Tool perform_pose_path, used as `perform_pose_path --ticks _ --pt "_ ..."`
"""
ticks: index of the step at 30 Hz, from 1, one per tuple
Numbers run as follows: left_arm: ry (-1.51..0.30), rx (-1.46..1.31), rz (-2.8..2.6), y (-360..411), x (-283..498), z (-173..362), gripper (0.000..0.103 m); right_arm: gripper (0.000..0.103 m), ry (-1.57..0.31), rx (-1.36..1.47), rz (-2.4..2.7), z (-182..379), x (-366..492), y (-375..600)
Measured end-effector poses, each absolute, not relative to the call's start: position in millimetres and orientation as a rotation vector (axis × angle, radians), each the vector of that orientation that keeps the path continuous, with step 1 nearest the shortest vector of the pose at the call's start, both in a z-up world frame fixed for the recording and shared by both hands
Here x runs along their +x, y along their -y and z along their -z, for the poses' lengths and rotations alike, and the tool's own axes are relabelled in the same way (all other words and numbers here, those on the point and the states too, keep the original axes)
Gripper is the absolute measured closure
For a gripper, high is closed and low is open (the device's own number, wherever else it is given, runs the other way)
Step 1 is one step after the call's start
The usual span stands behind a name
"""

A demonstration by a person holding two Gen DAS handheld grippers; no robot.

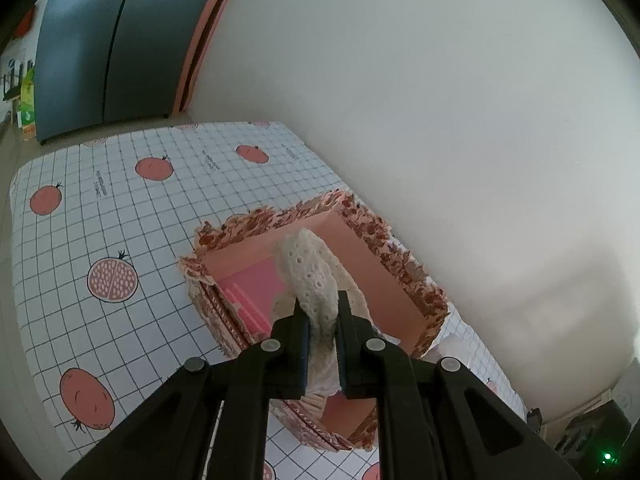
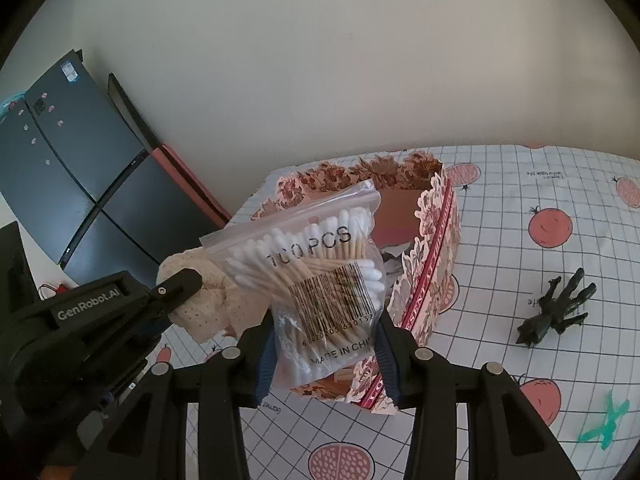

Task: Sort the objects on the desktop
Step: 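Open both tools to drop the scrunchie and swab bag into the box, then move both tools back from the box toward the black toy figure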

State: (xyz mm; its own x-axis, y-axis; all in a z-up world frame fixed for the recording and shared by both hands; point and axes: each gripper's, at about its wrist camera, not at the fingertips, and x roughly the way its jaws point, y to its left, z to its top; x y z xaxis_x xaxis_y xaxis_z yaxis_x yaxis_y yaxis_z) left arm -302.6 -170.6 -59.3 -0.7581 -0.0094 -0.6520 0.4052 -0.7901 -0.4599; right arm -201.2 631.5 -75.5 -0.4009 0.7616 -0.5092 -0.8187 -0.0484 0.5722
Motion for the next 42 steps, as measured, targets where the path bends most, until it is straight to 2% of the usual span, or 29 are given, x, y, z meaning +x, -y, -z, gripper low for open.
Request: perform_pose_path --ticks 6,8,10,13,16,42 --pt "-0.889 0.993 2.571 172.1 -304.8 65.3 0.092 0.055 -1.003 -0.081 -1.707 78.4 -202.9 -633.3" --pt "-0.894 1.009 2.562 172.3 -306.2 67.3 0.09 0.05 -1.004 -0.082 -1.7 79.6 -202.4 -634.1" --pt "-0.907 1.024 2.556 173.2 -307.2 69.2 0.079 0.041 -1.013 -0.078 -1.695 81.1 -201.7 -634.1" --pt "-0.895 1.031 2.553 171.9 -307.8 69.5 0.065 0.041 -1.012 -0.077 -1.695 82.0 -202.2 -633.6" --pt "-0.887 1.051 2.546 170.4 -308.9 71.0 0.06 0.041 -1.013 -0.081 -1.694 81.8 -203.7 -633.6" --pt "-0.835 1.127 2.517 156.2 -310.2 65.9 0.056 0.041 -1.03 -0.056 -1.639 80.4 -185.7 -628.6"
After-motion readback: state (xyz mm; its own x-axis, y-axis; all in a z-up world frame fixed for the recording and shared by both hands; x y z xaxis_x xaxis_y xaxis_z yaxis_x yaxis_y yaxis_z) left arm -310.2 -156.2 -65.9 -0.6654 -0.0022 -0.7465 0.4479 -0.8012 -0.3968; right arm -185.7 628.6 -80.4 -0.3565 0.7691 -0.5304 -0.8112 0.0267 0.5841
